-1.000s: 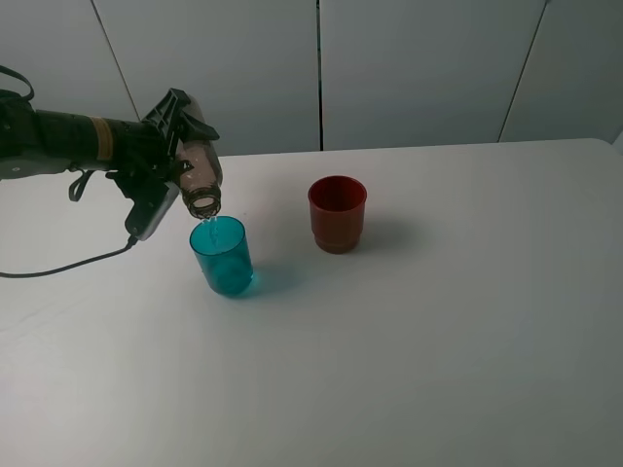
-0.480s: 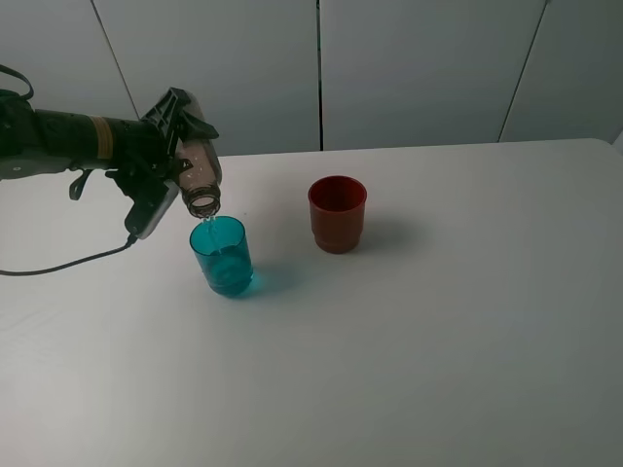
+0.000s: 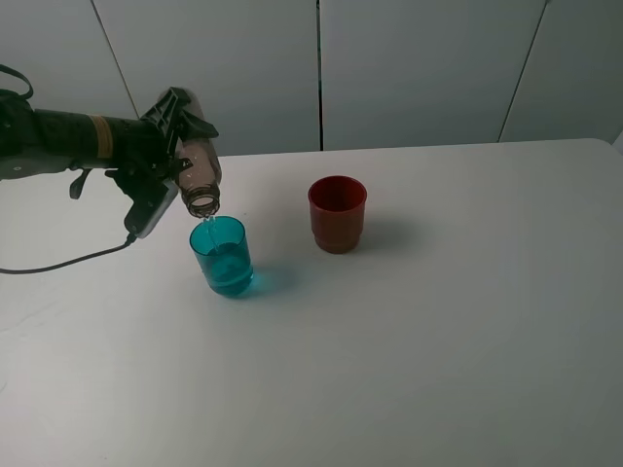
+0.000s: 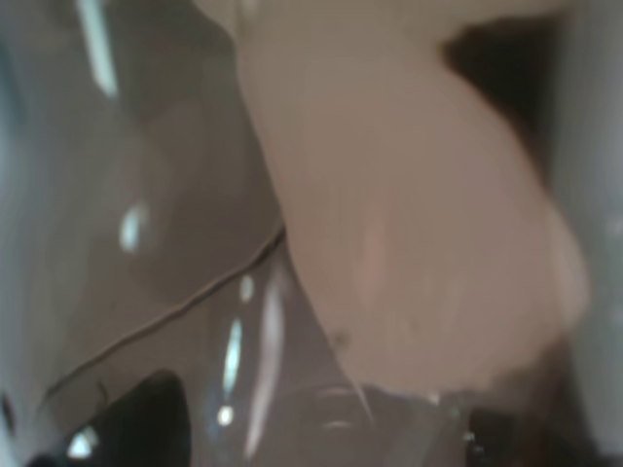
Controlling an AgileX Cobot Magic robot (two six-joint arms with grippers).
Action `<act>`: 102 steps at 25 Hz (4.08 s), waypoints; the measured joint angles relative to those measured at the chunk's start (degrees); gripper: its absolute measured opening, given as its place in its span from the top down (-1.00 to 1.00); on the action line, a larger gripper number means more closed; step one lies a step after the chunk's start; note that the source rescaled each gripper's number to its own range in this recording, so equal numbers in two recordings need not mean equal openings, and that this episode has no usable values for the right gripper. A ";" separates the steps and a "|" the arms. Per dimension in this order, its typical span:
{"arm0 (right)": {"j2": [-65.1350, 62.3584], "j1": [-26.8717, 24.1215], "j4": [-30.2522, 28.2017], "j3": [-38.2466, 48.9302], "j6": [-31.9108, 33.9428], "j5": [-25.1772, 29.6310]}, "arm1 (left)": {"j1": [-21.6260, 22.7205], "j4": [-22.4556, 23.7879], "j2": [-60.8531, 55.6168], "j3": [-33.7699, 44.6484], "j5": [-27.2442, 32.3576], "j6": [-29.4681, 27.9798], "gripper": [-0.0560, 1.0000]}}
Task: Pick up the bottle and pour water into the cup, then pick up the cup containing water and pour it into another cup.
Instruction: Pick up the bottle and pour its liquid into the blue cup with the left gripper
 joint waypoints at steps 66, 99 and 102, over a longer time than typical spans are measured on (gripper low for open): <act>0.00 0.00 0.00 0.00 0.00 0.00 | -3.05 -2.41 0.00 -0.10 -1.86 10.12 0.89; 0.00 0.00 0.00 0.00 0.00 0.00 | -3.56 -3.60 -1.24 -0.10 -3.94 15.57 0.89; 0.00 0.00 0.00 0.00 0.00 0.00 | -3.96 -3.74 -1.24 -0.10 -3.94 15.57 0.89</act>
